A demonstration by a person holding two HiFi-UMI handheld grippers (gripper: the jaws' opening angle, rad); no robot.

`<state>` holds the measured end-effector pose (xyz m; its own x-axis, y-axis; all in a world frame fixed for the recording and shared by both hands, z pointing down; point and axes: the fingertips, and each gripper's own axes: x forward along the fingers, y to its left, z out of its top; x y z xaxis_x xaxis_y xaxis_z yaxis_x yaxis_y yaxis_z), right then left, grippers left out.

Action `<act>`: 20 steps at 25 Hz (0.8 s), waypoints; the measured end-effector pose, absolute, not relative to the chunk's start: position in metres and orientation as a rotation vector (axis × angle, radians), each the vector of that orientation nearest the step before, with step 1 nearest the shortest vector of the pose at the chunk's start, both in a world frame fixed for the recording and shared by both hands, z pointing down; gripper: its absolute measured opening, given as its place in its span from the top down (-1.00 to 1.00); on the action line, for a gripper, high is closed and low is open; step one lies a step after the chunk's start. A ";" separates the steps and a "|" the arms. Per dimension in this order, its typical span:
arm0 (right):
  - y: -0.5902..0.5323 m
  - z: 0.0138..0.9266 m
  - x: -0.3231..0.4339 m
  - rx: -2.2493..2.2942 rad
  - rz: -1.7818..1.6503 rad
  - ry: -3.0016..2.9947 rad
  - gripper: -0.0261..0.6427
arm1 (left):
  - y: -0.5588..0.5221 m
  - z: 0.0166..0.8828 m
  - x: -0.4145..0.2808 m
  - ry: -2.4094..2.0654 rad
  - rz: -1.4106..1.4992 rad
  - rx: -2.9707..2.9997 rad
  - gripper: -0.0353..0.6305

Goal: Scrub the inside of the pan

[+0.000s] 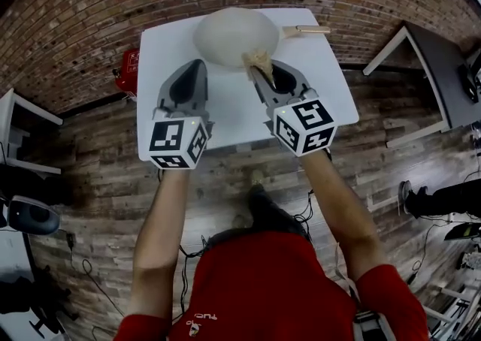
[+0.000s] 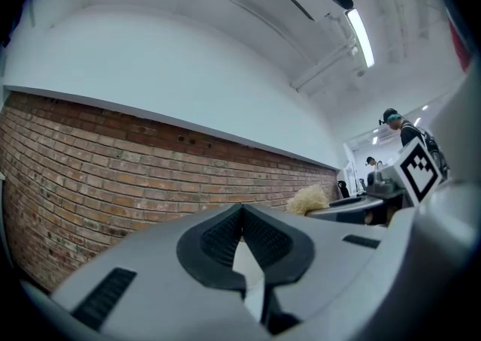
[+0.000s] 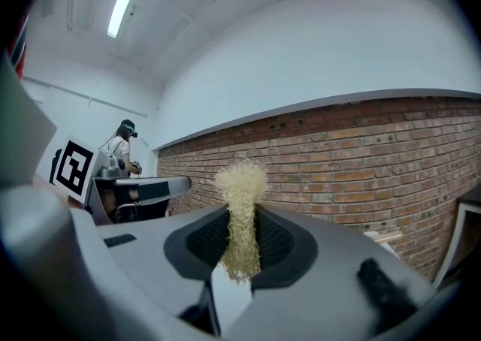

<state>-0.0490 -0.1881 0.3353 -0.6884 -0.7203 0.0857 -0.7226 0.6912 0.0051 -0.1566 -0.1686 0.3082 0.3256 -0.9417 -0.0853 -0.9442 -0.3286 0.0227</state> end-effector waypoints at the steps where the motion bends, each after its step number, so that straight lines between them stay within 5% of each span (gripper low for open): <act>1: -0.198 0.336 -0.049 1.204 0.049 -2.816 0.67 | -0.178 0.309 -0.158 1.805 0.124 -2.528 0.85; 20: -0.386 0.350 -0.062 1.088 0.011 -2.808 0.66 | -0.351 0.319 -0.174 1.948 0.065 -2.375 0.85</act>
